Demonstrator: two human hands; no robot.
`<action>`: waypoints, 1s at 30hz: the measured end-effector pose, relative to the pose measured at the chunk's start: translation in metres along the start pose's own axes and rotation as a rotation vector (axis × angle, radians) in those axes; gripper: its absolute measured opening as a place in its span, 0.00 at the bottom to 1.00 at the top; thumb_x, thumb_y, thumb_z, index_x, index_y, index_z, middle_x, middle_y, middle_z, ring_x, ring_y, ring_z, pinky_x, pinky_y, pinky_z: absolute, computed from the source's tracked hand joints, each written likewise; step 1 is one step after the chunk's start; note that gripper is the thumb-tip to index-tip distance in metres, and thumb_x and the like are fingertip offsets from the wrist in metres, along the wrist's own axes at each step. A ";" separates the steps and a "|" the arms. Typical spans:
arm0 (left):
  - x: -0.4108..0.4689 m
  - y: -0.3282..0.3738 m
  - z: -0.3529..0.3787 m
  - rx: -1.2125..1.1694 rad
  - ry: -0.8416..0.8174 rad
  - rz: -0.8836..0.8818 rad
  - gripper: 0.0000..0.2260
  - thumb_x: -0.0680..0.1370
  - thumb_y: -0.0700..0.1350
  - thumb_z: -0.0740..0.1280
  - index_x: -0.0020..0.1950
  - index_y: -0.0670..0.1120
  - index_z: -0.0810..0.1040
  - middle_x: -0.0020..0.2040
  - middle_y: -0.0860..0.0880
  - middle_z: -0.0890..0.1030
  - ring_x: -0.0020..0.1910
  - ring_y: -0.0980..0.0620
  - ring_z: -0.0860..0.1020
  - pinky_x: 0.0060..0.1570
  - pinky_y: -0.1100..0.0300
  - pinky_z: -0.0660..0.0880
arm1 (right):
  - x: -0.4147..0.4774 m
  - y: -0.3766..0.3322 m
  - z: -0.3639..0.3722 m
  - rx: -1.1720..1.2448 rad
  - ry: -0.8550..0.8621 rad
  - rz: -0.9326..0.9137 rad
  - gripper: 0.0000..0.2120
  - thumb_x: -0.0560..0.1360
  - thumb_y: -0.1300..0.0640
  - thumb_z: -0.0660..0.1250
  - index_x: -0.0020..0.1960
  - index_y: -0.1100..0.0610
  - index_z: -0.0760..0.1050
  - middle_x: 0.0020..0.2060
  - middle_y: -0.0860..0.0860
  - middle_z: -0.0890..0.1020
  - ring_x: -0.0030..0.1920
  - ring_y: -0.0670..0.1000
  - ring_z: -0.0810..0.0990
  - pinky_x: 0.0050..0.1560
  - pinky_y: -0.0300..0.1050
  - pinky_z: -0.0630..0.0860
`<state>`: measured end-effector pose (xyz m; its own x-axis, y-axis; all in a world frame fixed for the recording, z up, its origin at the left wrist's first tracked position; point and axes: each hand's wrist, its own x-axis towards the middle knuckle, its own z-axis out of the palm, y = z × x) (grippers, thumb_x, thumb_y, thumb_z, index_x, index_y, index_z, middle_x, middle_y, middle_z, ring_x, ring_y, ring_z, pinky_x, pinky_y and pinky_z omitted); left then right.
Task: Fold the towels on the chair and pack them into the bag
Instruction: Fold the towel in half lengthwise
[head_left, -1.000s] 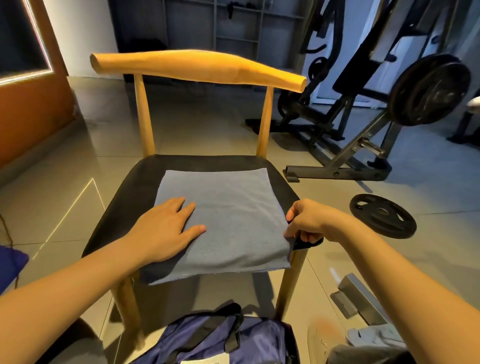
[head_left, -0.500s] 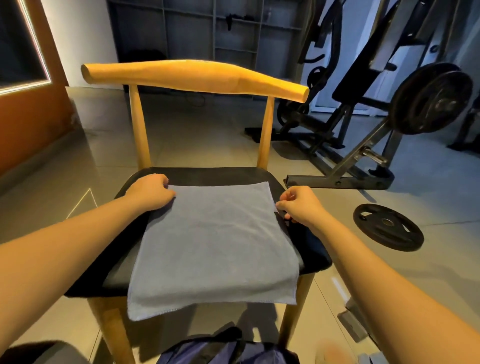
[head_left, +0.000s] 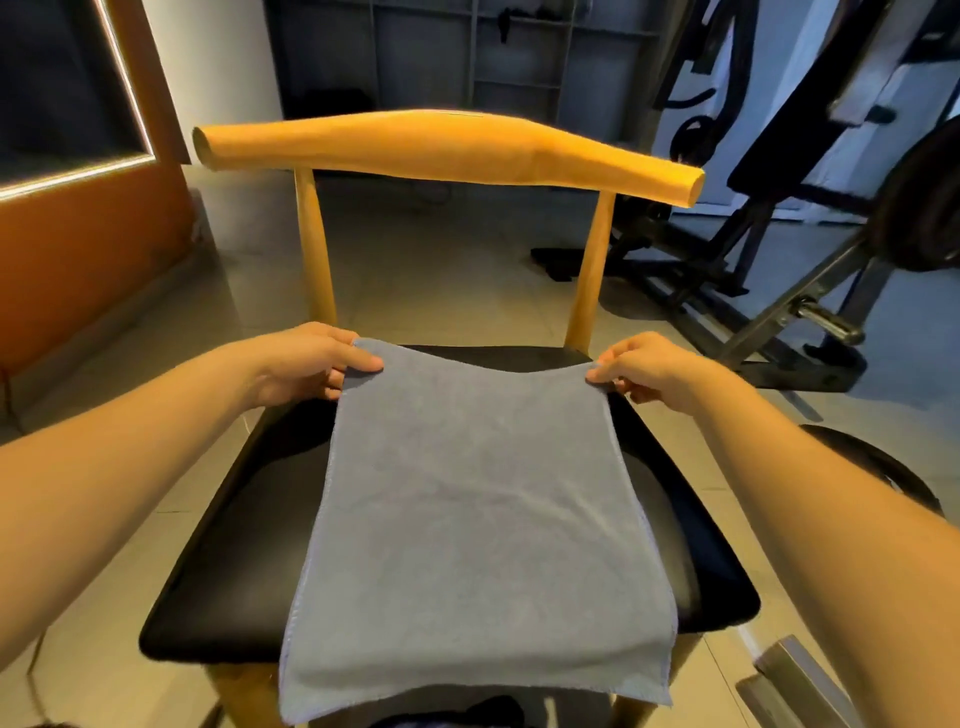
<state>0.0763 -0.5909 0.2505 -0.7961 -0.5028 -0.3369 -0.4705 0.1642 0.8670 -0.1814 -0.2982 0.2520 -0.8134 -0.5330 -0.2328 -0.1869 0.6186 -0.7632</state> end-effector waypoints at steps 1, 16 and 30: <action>-0.003 0.001 -0.007 -0.082 -0.006 0.018 0.12 0.78 0.48 0.72 0.56 0.41 0.81 0.44 0.46 0.83 0.41 0.52 0.82 0.36 0.64 0.76 | 0.000 -0.004 -0.008 0.088 -0.028 0.013 0.03 0.75 0.59 0.76 0.45 0.58 0.82 0.38 0.54 0.81 0.39 0.51 0.75 0.40 0.45 0.74; 0.012 0.018 -0.020 0.078 0.420 0.123 0.05 0.79 0.43 0.72 0.52 0.42 0.83 0.49 0.40 0.82 0.37 0.49 0.80 0.37 0.60 0.78 | 0.021 -0.046 0.011 0.437 0.187 -0.007 0.06 0.80 0.68 0.67 0.56 0.64 0.78 0.50 0.62 0.82 0.40 0.59 0.88 0.40 0.50 0.86; -0.030 0.015 -0.007 -0.190 0.447 0.261 0.08 0.79 0.46 0.72 0.55 0.43 0.83 0.53 0.46 0.84 0.45 0.49 0.87 0.41 0.60 0.83 | -0.013 -0.041 0.003 0.501 0.281 -0.125 0.05 0.78 0.64 0.71 0.54 0.59 0.80 0.51 0.56 0.84 0.47 0.56 0.87 0.51 0.54 0.85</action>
<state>0.0957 -0.5792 0.2759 -0.6184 -0.7842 0.0512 -0.1690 0.1963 0.9659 -0.1614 -0.3185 0.2840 -0.9295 -0.3688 -0.0065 -0.0632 0.1766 -0.9823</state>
